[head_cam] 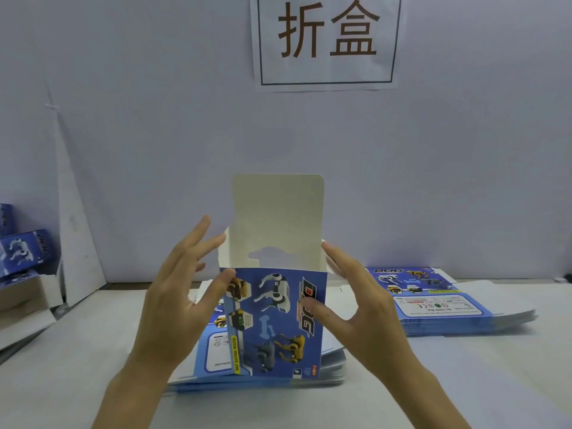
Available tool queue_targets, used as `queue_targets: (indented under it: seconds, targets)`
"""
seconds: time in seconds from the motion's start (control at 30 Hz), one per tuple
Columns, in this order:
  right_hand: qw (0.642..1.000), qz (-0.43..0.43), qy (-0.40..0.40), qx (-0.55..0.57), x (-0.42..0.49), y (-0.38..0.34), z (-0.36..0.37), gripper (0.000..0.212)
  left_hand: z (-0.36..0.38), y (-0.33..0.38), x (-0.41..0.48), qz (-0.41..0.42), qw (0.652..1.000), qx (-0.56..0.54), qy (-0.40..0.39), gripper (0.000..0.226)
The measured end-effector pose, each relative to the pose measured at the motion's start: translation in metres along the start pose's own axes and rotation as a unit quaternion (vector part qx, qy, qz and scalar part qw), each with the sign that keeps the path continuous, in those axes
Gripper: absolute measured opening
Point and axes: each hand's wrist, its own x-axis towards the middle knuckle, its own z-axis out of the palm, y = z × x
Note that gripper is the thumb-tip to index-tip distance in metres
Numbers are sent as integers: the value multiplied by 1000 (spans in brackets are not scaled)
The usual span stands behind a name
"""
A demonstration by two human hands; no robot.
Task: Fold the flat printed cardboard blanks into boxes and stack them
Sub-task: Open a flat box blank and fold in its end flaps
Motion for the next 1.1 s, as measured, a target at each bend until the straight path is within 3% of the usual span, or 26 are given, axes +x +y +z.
queue_targets:
  seconds: [0.27, 0.47, 0.57, 0.77, 1.1]
  targets:
    - [1000, -7, 19, -12, 2, 0, 2, 66, 31, 3, -18, -50, 992, -56, 104, 41]
    - [1000, -10, 22, -17, 1, 3, 0, 67, 33, 5, -17, -100, 981, -85, 139, 56]
    - [1000, 1, 26, -12, 0, 5, 2, 63, 41, 7, -24, -140, 967, -133, 168, 47]
    - [994, 61, 34, 79, -6, 8, 3, 56, 64, 25, -29, -205, 950, -191, 139, 47]
    - [986, 100, 30, 133, -11, 11, 6, 57, 54, 18, -30, -236, 931, -271, 67, 32]
